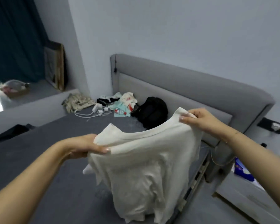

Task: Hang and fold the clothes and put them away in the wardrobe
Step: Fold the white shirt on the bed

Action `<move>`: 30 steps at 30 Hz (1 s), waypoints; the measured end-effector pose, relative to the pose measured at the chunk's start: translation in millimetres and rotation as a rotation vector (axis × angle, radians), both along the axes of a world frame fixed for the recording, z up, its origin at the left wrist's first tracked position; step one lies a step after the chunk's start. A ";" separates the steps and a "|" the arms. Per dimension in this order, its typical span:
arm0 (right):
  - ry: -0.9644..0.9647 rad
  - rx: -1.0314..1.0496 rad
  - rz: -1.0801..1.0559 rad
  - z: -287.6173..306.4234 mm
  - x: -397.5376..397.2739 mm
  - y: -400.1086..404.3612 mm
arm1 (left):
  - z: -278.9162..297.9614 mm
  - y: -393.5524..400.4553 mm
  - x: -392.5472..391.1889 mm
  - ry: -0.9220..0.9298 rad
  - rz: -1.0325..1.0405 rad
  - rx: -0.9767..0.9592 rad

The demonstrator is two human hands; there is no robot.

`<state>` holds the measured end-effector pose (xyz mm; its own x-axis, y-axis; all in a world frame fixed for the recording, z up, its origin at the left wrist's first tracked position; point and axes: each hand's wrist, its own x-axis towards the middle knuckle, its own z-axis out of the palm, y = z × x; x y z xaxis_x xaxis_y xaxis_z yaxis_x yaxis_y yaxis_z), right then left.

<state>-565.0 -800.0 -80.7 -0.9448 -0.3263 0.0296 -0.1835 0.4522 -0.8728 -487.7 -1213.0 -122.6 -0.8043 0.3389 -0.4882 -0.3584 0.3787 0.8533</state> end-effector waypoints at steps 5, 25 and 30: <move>0.227 0.125 -0.010 97.2 24.2 28.9 | 77.2 18.8 6.5 0.192 -0.092 -0.182; 0.068 0.015 0.132 175.8 50.0 129.3 | 181.3 56.0 0.3 0.008 0.259 0.447; 0.184 -0.121 0.037 184.7 55.5 135.5 | 182.2 68.0 1.7 0.019 0.065 0.586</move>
<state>-509.5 -664.5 104.0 -0.9071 -0.3446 0.2418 -0.3596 0.3358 -0.8706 -486.0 -1145.0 59.6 -0.8394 0.4973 -0.2194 -0.3473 -0.1804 0.9202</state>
